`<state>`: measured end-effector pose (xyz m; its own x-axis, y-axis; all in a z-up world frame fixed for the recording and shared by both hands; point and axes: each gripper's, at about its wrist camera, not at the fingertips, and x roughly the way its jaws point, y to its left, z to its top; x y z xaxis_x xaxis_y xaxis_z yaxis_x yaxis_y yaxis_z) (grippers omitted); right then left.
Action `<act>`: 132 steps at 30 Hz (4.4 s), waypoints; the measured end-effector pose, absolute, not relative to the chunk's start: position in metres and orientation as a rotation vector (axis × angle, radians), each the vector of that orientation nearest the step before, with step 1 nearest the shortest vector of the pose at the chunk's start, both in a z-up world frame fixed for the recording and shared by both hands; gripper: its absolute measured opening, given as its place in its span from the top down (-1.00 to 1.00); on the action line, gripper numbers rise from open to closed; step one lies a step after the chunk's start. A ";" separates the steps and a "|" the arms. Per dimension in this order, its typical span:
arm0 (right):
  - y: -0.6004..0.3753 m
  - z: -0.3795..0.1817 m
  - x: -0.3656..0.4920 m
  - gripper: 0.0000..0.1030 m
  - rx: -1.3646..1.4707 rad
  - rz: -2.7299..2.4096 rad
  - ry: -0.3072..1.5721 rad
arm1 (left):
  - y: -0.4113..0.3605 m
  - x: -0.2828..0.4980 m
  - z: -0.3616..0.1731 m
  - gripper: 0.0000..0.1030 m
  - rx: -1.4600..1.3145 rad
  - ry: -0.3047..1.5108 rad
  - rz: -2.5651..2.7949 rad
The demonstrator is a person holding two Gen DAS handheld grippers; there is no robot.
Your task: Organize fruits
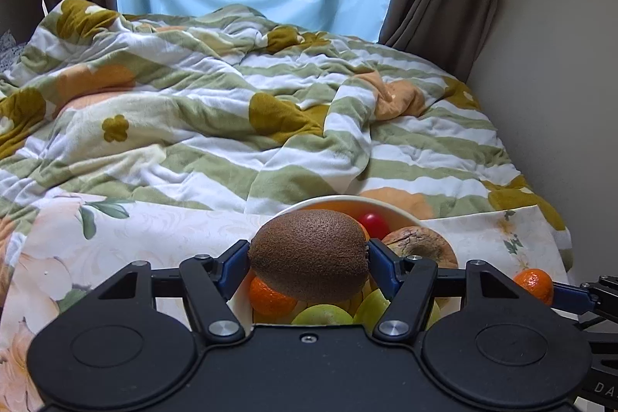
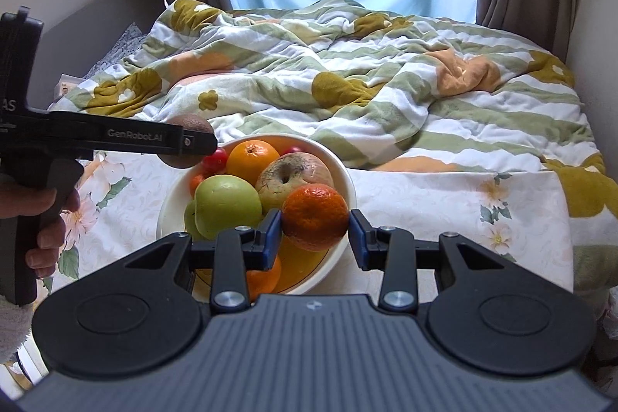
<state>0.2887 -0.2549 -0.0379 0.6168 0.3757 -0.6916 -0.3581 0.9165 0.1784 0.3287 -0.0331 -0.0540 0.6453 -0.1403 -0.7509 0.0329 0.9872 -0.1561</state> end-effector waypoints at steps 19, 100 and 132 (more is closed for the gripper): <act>-0.261 -0.050 0.302 -0.02 0.031 0.437 0.817 | -0.031 0.324 -0.041 -0.83 -0.122 0.818 -0.054; -0.231 0.052 0.060 -1.00 0.019 0.064 0.711 | 0.005 0.039 0.041 -1.00 0.071 0.626 -0.003; -0.229 0.042 0.043 -1.00 0.012 0.023 0.732 | 0.011 0.033 0.035 -1.00 0.083 0.622 -0.034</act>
<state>0.0432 -0.2285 0.0422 0.7434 0.0255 -0.6683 -0.0173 0.9997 0.0189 0.0325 0.0111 0.0354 0.8120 -0.0066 -0.5836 0.0568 0.9961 0.0678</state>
